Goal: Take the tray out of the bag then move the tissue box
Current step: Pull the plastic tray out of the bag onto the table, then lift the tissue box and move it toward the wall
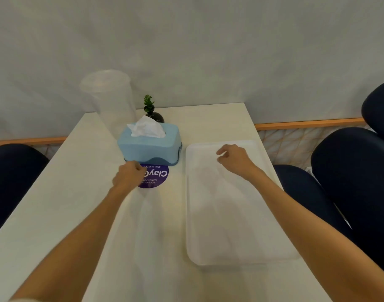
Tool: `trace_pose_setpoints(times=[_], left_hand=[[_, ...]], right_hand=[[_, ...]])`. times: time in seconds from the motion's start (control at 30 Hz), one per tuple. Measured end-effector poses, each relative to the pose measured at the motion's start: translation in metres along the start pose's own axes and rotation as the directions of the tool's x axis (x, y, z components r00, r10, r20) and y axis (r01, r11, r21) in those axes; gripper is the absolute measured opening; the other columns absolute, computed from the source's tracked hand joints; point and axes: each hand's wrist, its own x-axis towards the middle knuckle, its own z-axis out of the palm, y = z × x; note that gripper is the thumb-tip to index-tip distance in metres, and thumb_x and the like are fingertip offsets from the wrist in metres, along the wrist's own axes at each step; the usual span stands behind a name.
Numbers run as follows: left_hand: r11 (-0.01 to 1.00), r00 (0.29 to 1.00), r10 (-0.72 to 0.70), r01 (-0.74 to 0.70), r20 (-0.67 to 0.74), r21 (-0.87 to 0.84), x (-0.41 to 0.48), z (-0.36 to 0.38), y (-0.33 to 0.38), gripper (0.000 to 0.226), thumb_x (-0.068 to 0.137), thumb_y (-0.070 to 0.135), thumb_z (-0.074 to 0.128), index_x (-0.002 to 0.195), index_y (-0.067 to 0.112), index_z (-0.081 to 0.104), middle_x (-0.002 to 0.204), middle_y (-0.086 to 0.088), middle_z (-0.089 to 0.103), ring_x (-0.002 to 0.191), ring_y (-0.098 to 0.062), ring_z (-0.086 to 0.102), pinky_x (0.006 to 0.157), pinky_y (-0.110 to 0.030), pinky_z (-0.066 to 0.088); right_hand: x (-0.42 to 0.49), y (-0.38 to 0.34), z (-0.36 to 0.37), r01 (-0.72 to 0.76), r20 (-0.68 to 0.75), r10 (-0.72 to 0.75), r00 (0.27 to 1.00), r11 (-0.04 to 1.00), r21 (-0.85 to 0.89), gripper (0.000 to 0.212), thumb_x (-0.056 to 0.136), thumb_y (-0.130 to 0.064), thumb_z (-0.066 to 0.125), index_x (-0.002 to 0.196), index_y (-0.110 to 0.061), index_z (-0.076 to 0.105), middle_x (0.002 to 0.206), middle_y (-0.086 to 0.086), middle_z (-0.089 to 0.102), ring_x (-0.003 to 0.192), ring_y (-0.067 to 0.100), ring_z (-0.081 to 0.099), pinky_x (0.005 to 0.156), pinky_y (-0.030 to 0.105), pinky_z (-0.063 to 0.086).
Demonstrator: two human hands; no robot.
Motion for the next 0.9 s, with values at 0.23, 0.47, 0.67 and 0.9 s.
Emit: trace_pose_setpoints(times=[0.23,0.47,0.67,0.9], left_hand=[[0.872,0.975,-0.219,0.174,-0.046,-0.458,0.067,-0.031,-0.004,0.040,0.094,0.024,0.045,0.122,-0.004,0.053,0.126,-0.024,0.058,0.105,-0.039,0.057,0.083,-0.044,0.049],[0.620,0.940,-0.331,0.282,0.082,-0.732,0.102,-0.029,-0.002,0.050,0.097,0.037,0.030,0.135,0.008,0.046,0.131,-0.008,0.053,0.112,-0.027,0.049,0.093,-0.038,0.039],[0.558,0.960,-0.229,0.263,0.159,-0.787,0.119,-0.020,-0.004,0.061,0.095,0.056,0.030,0.139,0.016,0.045,0.139,-0.007,0.053,0.120,-0.022,0.052,0.108,-0.036,0.038],[0.567,0.964,-0.227,0.245,0.137,-0.787,0.108,-0.009,0.001,0.035,0.094,0.053,0.036,0.111,0.024,0.048,0.099,0.000,0.059,0.090,-0.017,0.057,0.092,-0.036,0.047]], right_hand=[[0.033,-0.058,0.045,-0.054,0.175,0.008,0.985,0.964,0.260,0.046,0.094,-0.027,0.051,0.136,-0.008,0.044,0.132,0.017,0.055,0.111,0.029,0.058,0.099,0.040,0.049],[0.060,-0.090,0.087,-0.118,0.214,0.037,0.976,0.919,0.377,0.052,0.097,-0.041,0.040,0.138,-0.008,0.041,0.136,0.012,0.053,0.106,0.021,0.055,0.081,0.027,0.047],[0.078,-0.095,0.107,-0.178,0.206,0.092,0.974,0.876,0.449,0.049,0.096,-0.045,0.038,0.130,-0.010,0.047,0.118,0.009,0.060,0.092,0.017,0.055,0.056,0.017,0.042],[0.081,-0.097,0.120,-0.204,0.202,0.113,0.973,0.834,0.513,0.050,0.095,-0.045,0.042,0.134,-0.014,0.041,0.116,0.006,0.058,0.088,0.013,0.055,0.054,0.016,0.043]])
